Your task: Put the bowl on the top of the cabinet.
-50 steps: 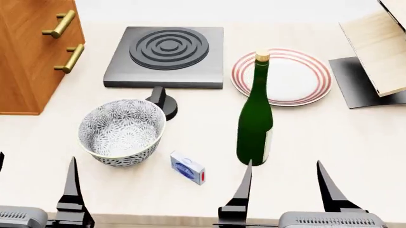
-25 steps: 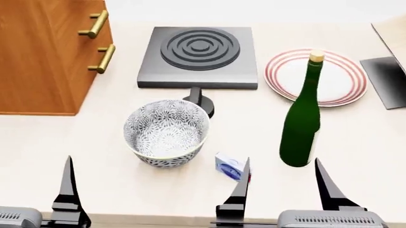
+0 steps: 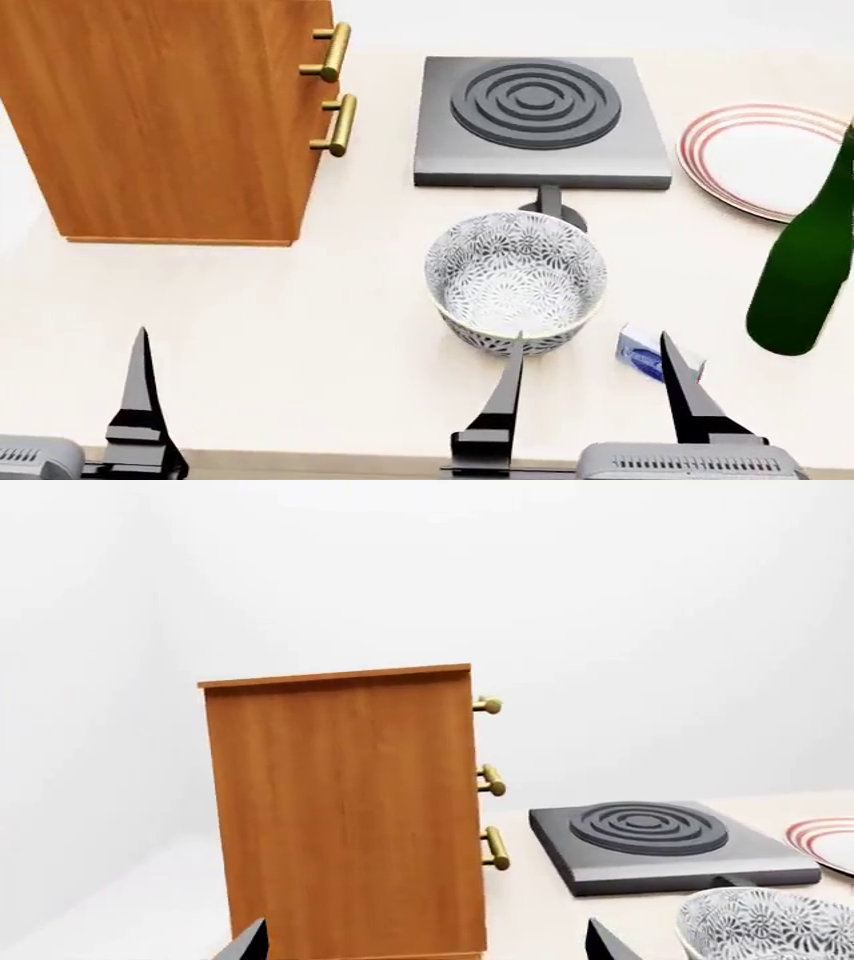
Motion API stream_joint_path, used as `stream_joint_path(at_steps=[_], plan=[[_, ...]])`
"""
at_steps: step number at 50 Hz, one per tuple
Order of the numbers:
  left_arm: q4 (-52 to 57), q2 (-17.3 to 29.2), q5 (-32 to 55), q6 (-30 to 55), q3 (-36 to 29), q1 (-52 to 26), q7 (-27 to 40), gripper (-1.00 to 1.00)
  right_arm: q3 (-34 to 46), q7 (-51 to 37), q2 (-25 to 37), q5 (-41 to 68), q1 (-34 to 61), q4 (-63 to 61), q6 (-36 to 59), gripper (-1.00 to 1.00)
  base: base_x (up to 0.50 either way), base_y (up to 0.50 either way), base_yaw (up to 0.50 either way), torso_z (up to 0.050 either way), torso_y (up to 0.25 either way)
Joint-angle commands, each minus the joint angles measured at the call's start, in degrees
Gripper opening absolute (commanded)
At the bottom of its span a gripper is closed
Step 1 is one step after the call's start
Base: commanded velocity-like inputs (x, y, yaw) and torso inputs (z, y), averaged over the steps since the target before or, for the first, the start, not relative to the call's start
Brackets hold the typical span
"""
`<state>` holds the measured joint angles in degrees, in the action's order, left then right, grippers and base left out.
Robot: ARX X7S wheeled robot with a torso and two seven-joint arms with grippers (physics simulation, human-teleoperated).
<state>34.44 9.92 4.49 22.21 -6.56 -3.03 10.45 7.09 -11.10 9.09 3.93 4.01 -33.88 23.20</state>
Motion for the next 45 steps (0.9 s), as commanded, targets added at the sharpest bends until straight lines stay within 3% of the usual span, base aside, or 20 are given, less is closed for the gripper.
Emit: stream_joint_path(at_steps=[1, 45], plan=[[-0.4, 0.4, 0.6, -0.6, -0.1, 0.3, 0.4, 1.00, 0.8, -0.6, 0.6, -0.3, -0.2, 0.1, -0.8, 1.00, 0.00, 0.18, 0.00, 0.000, 0.000], [-0.8, 2.4, 2.6, -1.4, -1.6, 0.1, 2.8, 1.00, 2.2, -2.6, 1.8, 0.4, 0.4, 2.0, -1.8, 1.00, 0.00, 0.47, 0.00, 0.000, 0.000]])
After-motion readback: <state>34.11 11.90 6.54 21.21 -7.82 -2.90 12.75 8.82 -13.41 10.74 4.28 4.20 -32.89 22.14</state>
